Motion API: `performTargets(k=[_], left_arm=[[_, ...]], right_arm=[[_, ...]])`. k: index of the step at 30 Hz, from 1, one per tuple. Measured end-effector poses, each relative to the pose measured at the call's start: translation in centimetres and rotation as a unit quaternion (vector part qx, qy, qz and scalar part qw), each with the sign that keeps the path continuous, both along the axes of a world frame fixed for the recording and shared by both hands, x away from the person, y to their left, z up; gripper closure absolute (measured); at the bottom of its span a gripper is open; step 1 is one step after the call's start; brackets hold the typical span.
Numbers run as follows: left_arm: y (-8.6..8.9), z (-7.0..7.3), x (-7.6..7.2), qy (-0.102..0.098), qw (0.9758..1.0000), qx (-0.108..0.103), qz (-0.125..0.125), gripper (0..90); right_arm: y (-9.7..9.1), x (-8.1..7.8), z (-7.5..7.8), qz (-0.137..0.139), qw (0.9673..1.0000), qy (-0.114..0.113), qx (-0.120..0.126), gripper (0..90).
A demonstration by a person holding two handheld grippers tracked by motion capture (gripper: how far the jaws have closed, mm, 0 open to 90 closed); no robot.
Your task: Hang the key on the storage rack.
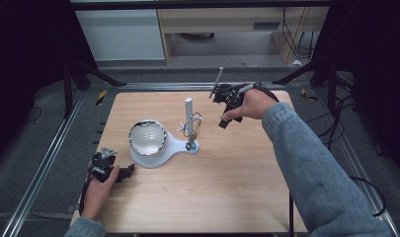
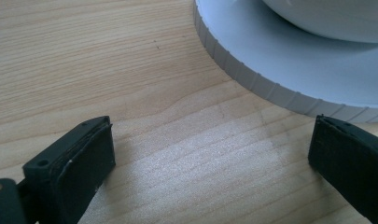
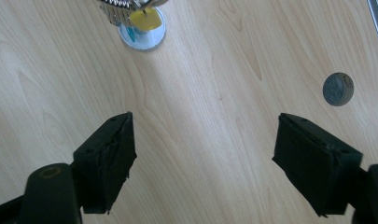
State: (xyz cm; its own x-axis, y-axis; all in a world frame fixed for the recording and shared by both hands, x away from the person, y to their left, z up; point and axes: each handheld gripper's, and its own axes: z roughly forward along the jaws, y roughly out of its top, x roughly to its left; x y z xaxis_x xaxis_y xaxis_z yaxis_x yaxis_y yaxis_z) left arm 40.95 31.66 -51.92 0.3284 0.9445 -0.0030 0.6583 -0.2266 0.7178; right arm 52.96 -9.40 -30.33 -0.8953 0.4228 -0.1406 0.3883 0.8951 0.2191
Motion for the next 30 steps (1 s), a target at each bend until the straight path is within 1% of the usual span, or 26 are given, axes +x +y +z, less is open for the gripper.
performTargets(k=[8,9,12,15,21,24,26,28,30], left_arm=[[0.0,0.0,0.0,0.000,1.0000,0.000,0.000,0.0],[0.0,0.0,0.0,0.000,1.0000,0.000,0.000,0.0],[0.0,0.0,0.0,0.000,1.0000,0.000,0.000,0.0],[0.0,0.0,0.0,0.000,1.0000,0.000,0.000,0.0],[0.0,0.0,0.0,0.000,1.0000,0.000,0.000,0.0],[0.0,0.0,0.0,0.000,1.0000,0.000,0.000,0.0],[0.0,0.0,0.0,-0.001,1.0000,0.000,0.000,0.0],[0.0,0.0,0.0,0.000,1.0000,0.000,0.000,0.0],[0.0,0.0,0.0,0.000,1.0000,0.000,0.000,0.0]], right_arm=[[-0.9,-0.3,-0.7,-0.007,0.9999,-0.002,0.010,14.8],[-1.2,-0.4,-0.9,-0.009,0.9999,-0.006,0.011,12.5],[-1.6,-0.6,-1.2,-0.010,0.9998,-0.012,0.015,10.0],[-2.0,-0.8,-1.6,-0.008,0.9998,-0.013,0.015,7.7],[-2.8,-1.2,-2.2,-0.013,0.9995,-0.017,0.022,6.8],[-3.6,-1.4,-2.6,-0.014,0.9993,-0.023,0.028,6.5],[-4.0,-1.6,-2.9,-0.020,0.9990,-0.022,0.032,6.6],[-4.2,-1.7,-3.0,-0.023,0.9990,-0.023,0.031,6.6],[-4.6,-1.8,-3.3,-0.027,0.9987,-0.028,0.032,6.6]])
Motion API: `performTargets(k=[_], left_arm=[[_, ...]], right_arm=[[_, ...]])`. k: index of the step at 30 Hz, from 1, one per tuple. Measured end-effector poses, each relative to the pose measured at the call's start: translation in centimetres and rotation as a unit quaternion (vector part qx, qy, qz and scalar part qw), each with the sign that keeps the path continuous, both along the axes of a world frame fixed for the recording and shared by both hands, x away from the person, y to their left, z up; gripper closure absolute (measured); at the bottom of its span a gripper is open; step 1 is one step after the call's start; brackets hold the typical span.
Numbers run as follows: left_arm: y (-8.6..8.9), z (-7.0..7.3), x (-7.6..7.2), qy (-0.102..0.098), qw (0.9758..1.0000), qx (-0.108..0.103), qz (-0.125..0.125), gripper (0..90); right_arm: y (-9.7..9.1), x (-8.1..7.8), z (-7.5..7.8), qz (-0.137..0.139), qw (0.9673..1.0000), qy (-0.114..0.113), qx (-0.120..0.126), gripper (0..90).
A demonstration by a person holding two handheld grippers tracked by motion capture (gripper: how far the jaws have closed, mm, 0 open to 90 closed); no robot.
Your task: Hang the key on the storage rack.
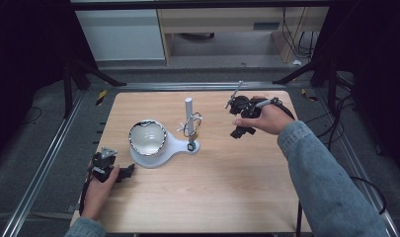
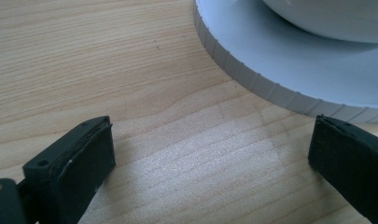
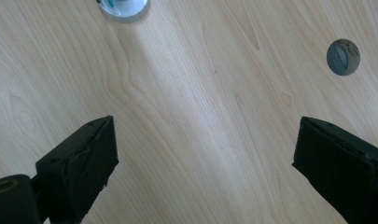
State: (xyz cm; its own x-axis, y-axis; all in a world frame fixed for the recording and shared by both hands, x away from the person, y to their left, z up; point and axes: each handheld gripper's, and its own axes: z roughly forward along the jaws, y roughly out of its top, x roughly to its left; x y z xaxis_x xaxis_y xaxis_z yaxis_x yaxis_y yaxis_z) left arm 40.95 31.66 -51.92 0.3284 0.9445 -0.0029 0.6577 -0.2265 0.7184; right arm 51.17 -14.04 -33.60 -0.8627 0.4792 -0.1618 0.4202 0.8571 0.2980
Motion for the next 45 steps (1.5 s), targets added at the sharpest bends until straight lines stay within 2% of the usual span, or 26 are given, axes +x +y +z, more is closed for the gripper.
performTargets(k=[3,5,12,18,24,37,45], left_arm=[[0.0,0.0,0.0,0.000,1.0000,-0.001,0.001,0.0],[0.0,0.0,0.0,0.000,1.0000,-0.001,0.001,0.0],[0.0,0.0,0.0,0.000,1.0000,0.000,0.000,0.0],[0.0,0.0,0.0,0.000,1.0000,0.000,0.000,0.0],[0.0,0.0,0.0,-0.001,1.0000,-0.001,0.001,0.0],[0.0,0.0,0.0,0.000,1.0000,-0.001,0.001,0.0],[0.0,0.0,0.0,-0.001,1.0000,-0.001,0.001,0.0]], right_arm=[[-0.8,-0.4,-0.5,-0.008,1.0000,0.000,0.005,6.8],[-1.2,-0.5,-0.8,-0.008,1.0000,-0.002,-0.005,6.7],[-2.7,-1.0,-1.5,-0.018,0.9998,0.001,-0.008,7.1],[-3.9,-1.6,-2.3,-0.022,0.9995,0.001,-0.022,7.2],[-5.3,-2.1,-2.9,-0.033,0.9992,-0.002,-0.020,7.5],[-8.9,-4.0,-5.2,-0.079,0.9968,-0.011,0.007,7.7],[-11.0,-5.0,-6.8,-0.108,0.9937,-0.015,0.026,7.9]])
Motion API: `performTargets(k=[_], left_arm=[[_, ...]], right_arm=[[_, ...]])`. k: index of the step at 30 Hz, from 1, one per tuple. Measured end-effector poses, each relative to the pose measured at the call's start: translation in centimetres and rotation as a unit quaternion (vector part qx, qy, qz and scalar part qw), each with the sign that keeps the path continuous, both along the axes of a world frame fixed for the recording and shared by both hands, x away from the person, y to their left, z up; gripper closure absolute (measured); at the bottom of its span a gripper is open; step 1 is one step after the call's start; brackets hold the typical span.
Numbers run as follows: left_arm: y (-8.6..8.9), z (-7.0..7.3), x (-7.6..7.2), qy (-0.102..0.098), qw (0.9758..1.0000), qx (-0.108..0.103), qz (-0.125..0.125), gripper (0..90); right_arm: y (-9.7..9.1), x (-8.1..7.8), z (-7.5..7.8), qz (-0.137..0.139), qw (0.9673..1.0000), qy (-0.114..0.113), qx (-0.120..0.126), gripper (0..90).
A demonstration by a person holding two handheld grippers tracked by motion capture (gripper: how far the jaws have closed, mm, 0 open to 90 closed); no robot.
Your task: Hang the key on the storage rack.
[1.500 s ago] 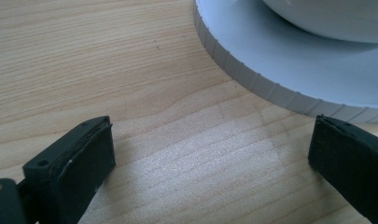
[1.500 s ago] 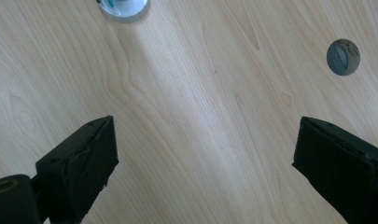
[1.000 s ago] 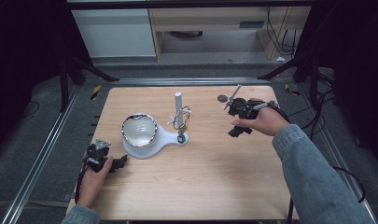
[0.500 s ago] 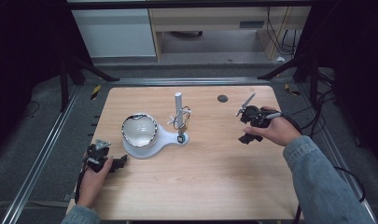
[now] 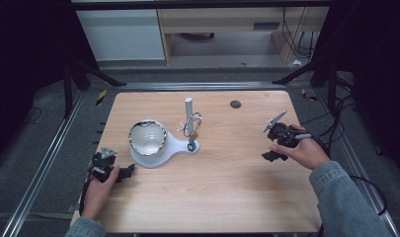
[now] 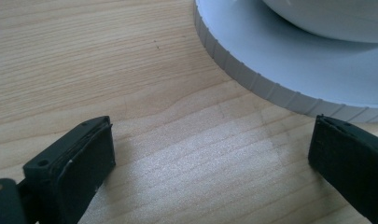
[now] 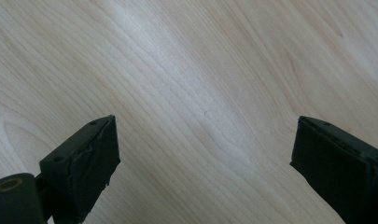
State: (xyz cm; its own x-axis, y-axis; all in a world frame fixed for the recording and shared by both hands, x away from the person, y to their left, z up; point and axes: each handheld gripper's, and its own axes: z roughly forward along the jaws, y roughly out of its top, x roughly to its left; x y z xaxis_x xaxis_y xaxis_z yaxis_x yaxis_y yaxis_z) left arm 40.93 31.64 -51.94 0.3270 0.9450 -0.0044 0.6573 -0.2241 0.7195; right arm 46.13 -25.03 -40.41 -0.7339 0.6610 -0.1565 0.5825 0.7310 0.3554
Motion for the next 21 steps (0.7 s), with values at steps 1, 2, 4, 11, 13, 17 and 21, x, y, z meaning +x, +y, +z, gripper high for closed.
performTargets(k=[1,2,4,11,13,17,21], left_arm=[[0.0,0.0,0.0,0.000,1.0000,0.000,0.000,0.0],[0.0,0.0,0.0,0.000,1.0000,0.000,0.000,0.0],[0.0,0.0,0.0,0.000,1.0000,0.000,0.000,0.0],[0.0,0.0,0.0,0.000,1.0000,0.000,0.000,0.0],[0.0,0.0,0.0,0.000,1.0000,0.000,0.000,0.0],[0.0,0.0,0.0,0.000,1.0000,0.000,0.000,0.0],[0.0,0.0,0.0,0.000,1.0000,0.000,0.000,0.0]], right_arm=[[-0.2,-0.1,-0.2,-0.001,1.0000,0.000,0.001,8.0],[-0.4,-0.3,-0.4,-0.005,1.0000,0.001,0.002,8.0],[-0.9,-0.7,-0.9,-0.009,0.9999,-0.001,0.008,8.0],[-2.0,-1.7,-2.4,-0.023,0.9995,-0.013,0.019,8.3],[-2.1,-2.0,-3.0,-0.028,0.9989,-0.020,0.030,8.2],[-2.3,-2.6,-4.4,-0.036,0.9979,-0.024,0.047,7.7],[-2.5,-3.1,-5.7,-0.044,0.9969,-0.026,0.060,7.5]])
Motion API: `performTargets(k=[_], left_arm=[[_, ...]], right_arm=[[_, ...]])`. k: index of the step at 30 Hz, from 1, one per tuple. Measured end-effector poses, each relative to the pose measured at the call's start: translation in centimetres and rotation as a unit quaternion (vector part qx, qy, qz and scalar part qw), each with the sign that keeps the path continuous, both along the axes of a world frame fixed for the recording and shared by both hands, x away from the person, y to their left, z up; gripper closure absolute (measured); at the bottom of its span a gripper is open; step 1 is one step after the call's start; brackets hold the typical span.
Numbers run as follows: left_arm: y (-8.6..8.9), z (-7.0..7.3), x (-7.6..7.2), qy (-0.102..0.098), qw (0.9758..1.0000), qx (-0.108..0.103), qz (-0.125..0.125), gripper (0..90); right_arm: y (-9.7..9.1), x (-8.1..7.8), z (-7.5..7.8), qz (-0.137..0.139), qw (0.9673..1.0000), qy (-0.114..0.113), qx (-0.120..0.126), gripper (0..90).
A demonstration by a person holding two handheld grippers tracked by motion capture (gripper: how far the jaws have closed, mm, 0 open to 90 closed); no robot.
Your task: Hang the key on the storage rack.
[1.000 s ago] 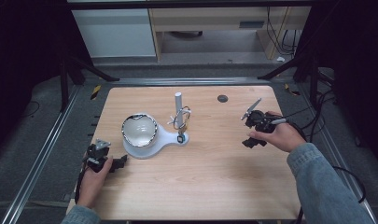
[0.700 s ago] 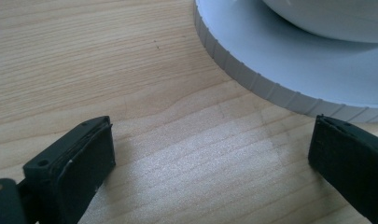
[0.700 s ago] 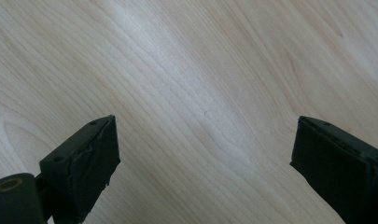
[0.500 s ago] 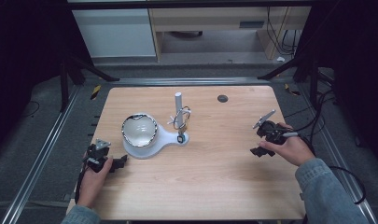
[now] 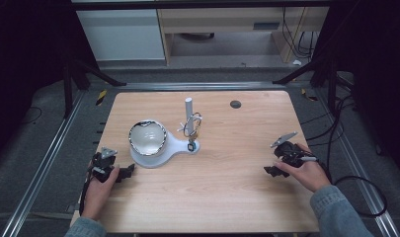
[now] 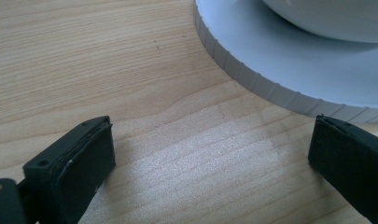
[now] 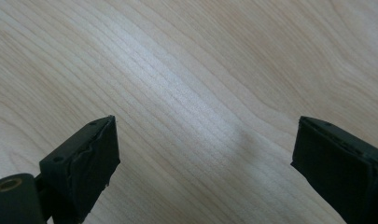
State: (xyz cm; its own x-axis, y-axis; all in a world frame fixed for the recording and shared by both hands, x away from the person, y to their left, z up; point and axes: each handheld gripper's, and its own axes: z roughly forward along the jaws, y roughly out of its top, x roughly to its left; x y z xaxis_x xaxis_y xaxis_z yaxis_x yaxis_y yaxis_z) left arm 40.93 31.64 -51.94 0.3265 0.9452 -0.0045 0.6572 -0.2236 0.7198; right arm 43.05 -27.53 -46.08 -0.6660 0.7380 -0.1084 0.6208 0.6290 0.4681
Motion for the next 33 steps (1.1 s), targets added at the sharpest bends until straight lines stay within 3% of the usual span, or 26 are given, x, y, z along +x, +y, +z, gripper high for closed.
performTargets(k=[14,25,30,33], left_arm=[[0.0,0.0,0.0,0.000,1.0000,0.000,0.001,0.0],[0.0,0.0,0.0,0.000,1.0000,0.000,0.001,0.0],[0.0,0.0,0.0,0.000,1.0000,0.000,0.001,0.0],[0.0,0.0,0.0,0.000,1.0000,0.000,0.001,0.0]], right_arm=[[-1.2,1.1,-2.9,-0.055,0.9957,-0.022,0.070,7.6],[-0.6,0.9,-3.9,-0.076,0.9901,-0.064,0.099,1.4],[-0.8,0.5,-4.5,-0.083,0.9845,-0.099,0.119,1.1],[-0.8,0.5,-4.5,-0.083,0.9845,-0.098,0.120,1.0]])
